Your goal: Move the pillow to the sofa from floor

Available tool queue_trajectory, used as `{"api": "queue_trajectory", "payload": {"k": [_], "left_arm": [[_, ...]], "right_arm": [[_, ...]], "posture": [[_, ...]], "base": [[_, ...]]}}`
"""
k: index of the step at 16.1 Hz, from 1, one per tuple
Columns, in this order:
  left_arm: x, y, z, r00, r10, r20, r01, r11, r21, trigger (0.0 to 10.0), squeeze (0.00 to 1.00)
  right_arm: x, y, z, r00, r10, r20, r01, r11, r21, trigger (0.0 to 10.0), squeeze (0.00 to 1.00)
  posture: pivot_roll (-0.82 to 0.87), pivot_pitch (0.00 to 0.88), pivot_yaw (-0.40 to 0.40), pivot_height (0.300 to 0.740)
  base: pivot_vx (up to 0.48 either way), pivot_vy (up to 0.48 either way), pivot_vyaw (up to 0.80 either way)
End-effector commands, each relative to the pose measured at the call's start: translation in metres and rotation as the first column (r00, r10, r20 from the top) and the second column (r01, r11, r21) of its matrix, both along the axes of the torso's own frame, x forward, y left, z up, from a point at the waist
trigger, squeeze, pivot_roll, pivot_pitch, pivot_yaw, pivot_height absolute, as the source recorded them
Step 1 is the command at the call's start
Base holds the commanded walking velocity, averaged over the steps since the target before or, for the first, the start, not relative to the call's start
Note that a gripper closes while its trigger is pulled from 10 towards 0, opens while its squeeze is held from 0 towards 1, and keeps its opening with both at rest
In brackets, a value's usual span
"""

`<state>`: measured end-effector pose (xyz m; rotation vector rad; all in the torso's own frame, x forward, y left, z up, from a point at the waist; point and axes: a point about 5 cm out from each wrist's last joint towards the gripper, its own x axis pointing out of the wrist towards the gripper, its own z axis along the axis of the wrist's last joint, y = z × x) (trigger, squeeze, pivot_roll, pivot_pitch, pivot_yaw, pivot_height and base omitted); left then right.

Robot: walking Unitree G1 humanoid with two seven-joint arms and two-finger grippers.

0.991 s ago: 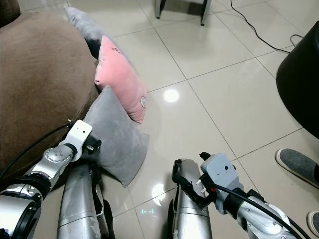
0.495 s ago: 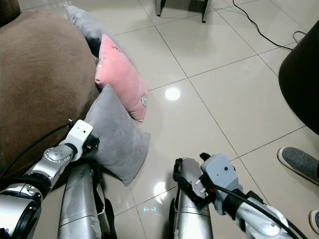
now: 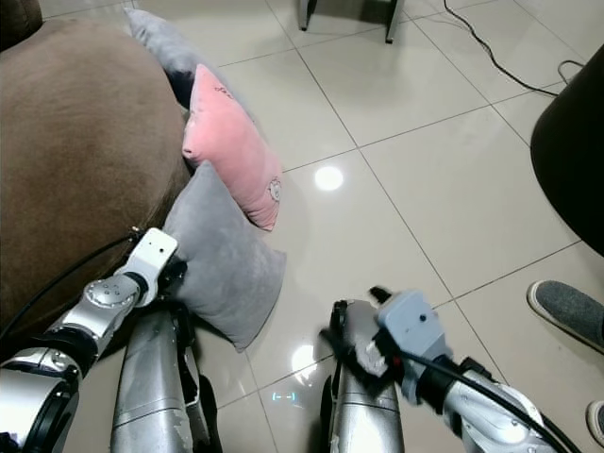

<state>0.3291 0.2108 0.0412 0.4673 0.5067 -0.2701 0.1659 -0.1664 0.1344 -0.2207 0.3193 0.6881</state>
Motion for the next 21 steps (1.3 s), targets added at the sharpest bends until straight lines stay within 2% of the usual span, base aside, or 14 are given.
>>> {"api": "queue_trajectory", "payload": {"k": [1,13,16,19,21], "left_arm": [[-0.010,0.000,-0.014,0.998,-0.002,-0.066,0.001,1.000,-0.009,0.0,0.00],[-0.008,-0.013,-0.014,0.997,-0.030,-0.066,0.027,0.999,-0.039,0.0,0.00],[-0.006,-0.021,-0.012,0.997,-0.057,-0.049,0.053,0.996,-0.078,0.0,0.00],[-0.003,-0.032,-0.006,0.996,-0.092,-0.013,0.089,0.983,-0.162,0.0,0.00],[0.006,-0.046,0.016,0.982,-0.141,0.124,0.168,0.957,-0.238,0.0,0.00]], "right_arm": [[-0.008,0.008,0.005,0.996,0.086,-0.002,-0.086,0.995,0.048,10.0,0.00],[-0.004,0.011,0.001,0.996,0.092,0.017,-0.093,0.995,0.042,10.0,0.00],[-0.003,0.010,-0.003,0.995,0.094,0.017,-0.095,0.995,0.033,10.0,0.00],[0.002,0.008,-0.004,0.998,0.059,0.035,-0.060,0.998,0.022,10.0,0.00],[0.011,0.008,-0.008,0.999,0.003,0.045,-0.005,0.999,0.033,10.0,0.00]], "posture": [[-0.07,0.237,0.009,0.509],[-0.07,0.201,0.018,0.509],[-0.07,0.190,0.014,0.509],[-0.06,0.142,0.018,0.509],[-0.06,0.084,0.025,0.509]], "base": [[0.000,0.000,0.00],[0.000,0.000,0.00],[0.000,0.000,0.00],[0.000,0.000,0.00],[0.000,0.000,0.00]]}}
